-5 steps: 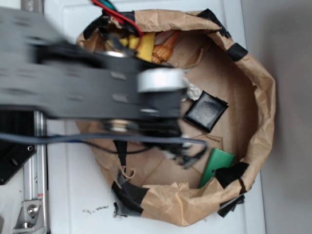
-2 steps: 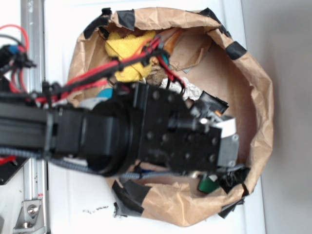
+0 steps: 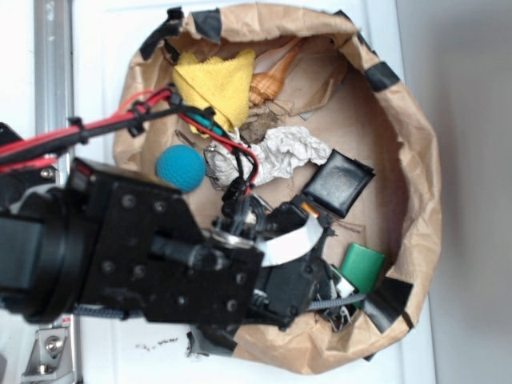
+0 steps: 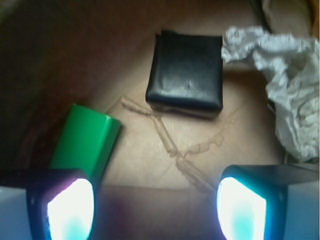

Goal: Grab the green block.

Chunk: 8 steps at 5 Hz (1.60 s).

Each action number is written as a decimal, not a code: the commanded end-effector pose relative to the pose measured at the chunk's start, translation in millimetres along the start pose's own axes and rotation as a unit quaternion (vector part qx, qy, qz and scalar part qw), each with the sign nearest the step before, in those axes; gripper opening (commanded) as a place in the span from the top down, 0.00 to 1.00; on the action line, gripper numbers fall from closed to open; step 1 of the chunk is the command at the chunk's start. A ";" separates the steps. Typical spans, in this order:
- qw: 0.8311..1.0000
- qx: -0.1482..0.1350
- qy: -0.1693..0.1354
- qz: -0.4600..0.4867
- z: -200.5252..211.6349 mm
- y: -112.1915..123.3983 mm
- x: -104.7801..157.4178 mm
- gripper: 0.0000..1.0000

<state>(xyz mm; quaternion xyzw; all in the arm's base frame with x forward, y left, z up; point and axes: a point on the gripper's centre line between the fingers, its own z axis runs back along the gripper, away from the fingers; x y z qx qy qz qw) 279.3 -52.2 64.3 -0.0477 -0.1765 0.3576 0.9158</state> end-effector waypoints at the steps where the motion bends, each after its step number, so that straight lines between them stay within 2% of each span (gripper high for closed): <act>1: 0.999 -0.033 -0.016 0.010 -0.7 -25.6 29.1 0.00; 3: 1.000 -0.014 0.004 -0.018 -31.9 -42.3 37.1 0.00; 4: 0.999 0.002 0.016 -0.041 -46.6 -46.7 32.4 0.00; 5: 0.996 0.038 0.043 -0.074 -61.1 -33.4 12.1 0.00; 6: 0.995 0.024 0.067 -0.064 -44.1 -11.2 -0.1 0.00; 7: 0.995 -0.017 0.080 -0.049 -25.4 -0.5 -7.1 1.00; 8: 0.996 -0.007 0.079 -0.040 -13.3 -1.3 -3.3 1.00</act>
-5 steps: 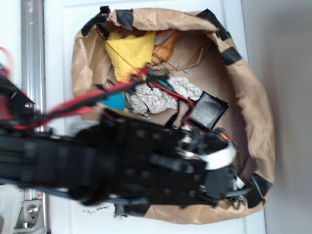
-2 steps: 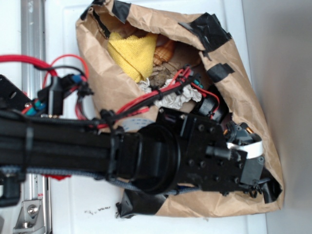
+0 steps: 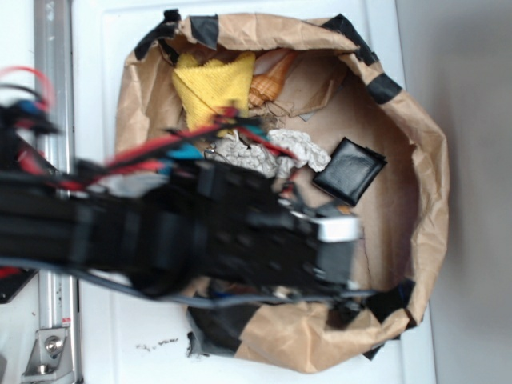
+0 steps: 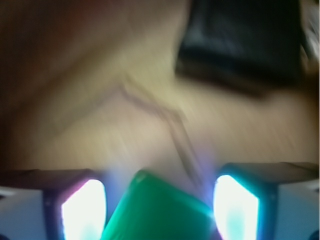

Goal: Grab the green block.

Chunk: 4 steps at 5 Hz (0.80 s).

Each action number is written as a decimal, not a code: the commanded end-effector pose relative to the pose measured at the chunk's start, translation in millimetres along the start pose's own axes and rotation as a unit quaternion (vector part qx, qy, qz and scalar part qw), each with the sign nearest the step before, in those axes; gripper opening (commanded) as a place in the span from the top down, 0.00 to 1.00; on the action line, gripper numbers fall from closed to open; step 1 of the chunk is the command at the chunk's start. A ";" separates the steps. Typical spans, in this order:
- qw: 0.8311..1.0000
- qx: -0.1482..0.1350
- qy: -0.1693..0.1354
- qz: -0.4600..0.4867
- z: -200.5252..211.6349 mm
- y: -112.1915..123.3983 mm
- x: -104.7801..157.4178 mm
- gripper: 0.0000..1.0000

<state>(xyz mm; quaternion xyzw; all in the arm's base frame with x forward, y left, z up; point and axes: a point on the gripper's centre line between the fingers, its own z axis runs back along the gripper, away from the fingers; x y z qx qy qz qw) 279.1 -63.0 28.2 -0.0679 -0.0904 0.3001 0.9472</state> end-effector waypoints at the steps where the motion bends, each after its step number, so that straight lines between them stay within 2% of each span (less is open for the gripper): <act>1: 0.999 0.002 -0.037 -0.008 34.6 8.2 22.1 1.00; 2: 0.993 0.023 -0.068 -0.099 49.3 13.0 46.0 1.00; 3: 0.966 0.040 -0.105 -0.233 77.4 13.4 65.8 1.00; 4: 0.924 0.040 -0.127 -0.359 108.0 13.9 63.6 1.00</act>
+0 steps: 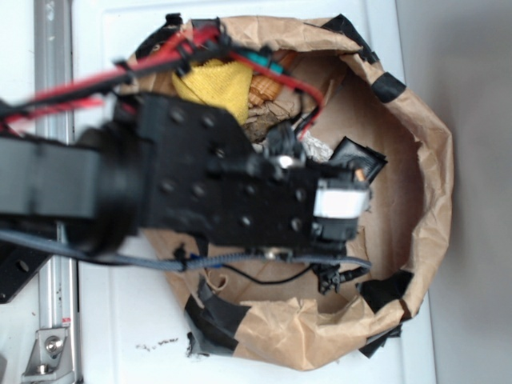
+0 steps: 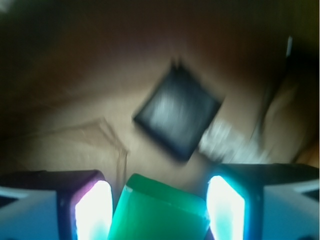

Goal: Grab the green block.

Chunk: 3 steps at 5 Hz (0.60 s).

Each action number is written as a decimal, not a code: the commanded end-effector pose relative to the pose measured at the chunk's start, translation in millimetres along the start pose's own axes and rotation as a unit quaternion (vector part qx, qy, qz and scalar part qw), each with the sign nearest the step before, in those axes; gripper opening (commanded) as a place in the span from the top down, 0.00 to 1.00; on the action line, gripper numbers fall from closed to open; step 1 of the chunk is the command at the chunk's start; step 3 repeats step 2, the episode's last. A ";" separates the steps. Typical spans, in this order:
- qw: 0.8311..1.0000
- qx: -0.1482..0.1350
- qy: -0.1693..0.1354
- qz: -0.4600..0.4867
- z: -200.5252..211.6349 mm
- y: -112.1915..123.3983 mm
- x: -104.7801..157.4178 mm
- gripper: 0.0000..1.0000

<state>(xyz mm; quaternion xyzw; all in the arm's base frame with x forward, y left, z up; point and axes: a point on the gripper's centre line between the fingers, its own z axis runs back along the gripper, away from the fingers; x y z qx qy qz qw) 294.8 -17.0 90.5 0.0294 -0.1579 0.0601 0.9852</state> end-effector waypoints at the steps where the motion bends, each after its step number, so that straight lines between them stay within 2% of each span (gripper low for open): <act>1: 0.986 -0.036 -0.046 -0.159 64.4 0.0 22.3 1.00; 2: 0.983 -0.050 -0.034 -0.176 64.3 -8.8 32.6 1.00; 3: 0.983 -0.050 -0.034 -0.176 64.3 -8.8 32.6 1.00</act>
